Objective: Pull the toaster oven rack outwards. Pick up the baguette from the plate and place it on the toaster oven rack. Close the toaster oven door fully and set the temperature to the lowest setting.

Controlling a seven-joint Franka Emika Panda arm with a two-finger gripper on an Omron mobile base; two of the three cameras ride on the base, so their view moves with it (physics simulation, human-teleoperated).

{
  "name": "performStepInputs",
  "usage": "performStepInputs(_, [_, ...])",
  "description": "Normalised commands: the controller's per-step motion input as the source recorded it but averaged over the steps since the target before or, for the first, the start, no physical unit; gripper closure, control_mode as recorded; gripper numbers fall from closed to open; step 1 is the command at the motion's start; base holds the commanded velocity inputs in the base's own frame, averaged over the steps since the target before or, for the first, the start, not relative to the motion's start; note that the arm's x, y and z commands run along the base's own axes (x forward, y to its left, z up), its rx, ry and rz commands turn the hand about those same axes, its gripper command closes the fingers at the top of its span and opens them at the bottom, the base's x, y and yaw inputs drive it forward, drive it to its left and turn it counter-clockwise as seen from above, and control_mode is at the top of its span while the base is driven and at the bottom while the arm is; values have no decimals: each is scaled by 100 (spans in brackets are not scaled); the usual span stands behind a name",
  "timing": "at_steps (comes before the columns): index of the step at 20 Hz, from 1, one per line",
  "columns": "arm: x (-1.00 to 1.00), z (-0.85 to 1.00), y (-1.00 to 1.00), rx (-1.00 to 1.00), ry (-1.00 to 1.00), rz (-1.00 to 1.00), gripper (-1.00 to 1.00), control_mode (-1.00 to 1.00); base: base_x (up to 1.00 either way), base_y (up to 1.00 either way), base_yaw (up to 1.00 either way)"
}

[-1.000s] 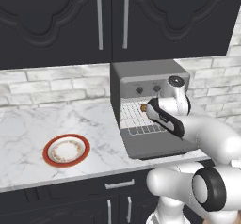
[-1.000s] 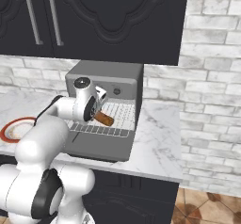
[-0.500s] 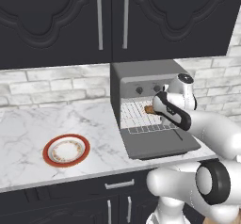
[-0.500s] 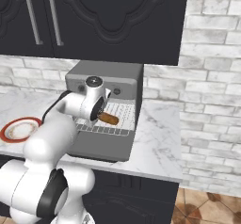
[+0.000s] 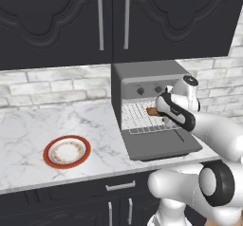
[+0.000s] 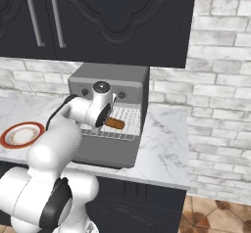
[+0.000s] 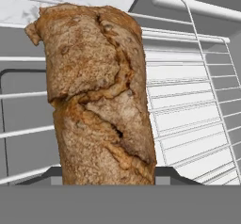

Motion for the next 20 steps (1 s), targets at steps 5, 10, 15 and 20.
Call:
performStepInputs(5, [0,-26,1,-2,14,3,100,-100,0,0,0])
performStepInputs(10, [0,-7,1,0,6,0,100,-100,0,0,0])
performStepInputs(15, [0,0,0,0,0,0,-100,-100,0,0,0])
performStepInputs(20, [-8,5,0,0,0,0,-100,-100,0,0,0])
